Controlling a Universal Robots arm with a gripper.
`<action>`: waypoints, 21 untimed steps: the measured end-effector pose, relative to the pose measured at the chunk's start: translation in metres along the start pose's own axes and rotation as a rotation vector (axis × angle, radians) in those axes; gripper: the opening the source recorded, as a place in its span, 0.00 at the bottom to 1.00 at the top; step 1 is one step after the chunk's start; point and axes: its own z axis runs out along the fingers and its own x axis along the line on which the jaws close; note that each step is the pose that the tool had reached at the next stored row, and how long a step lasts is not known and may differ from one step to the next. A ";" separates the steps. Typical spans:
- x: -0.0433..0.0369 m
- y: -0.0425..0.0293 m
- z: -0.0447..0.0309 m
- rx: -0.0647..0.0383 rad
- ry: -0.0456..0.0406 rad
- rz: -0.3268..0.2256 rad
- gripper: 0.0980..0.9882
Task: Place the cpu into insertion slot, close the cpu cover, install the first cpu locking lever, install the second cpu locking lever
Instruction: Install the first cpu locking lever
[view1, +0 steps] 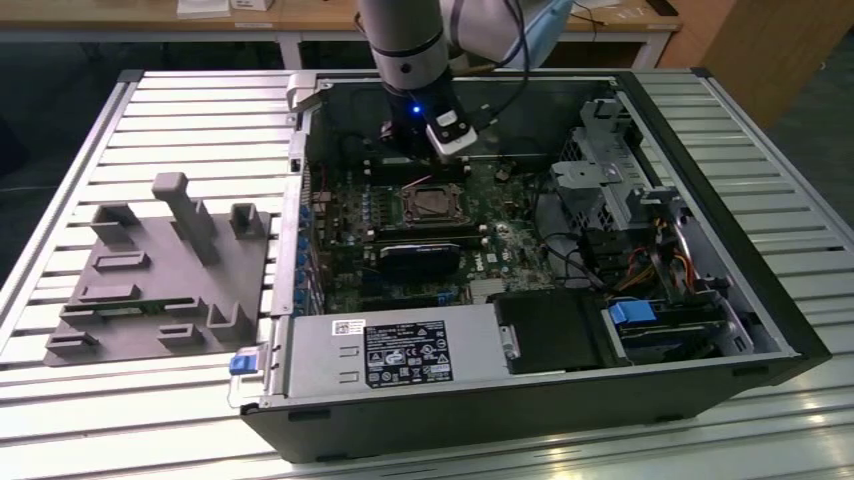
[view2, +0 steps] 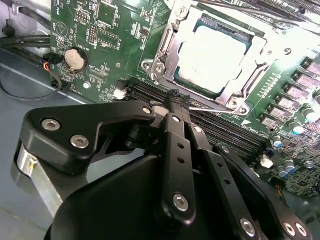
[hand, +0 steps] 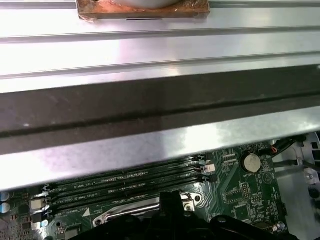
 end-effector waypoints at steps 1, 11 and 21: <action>0.0009 0.0004 0.0000 0.000 -0.0020 0.000 0.00; 0.0087 0.0005 0.0001 -0.008 -0.0168 -0.001 0.00; 0.0118 -0.0003 0.0020 -0.032 -0.0262 0.003 0.00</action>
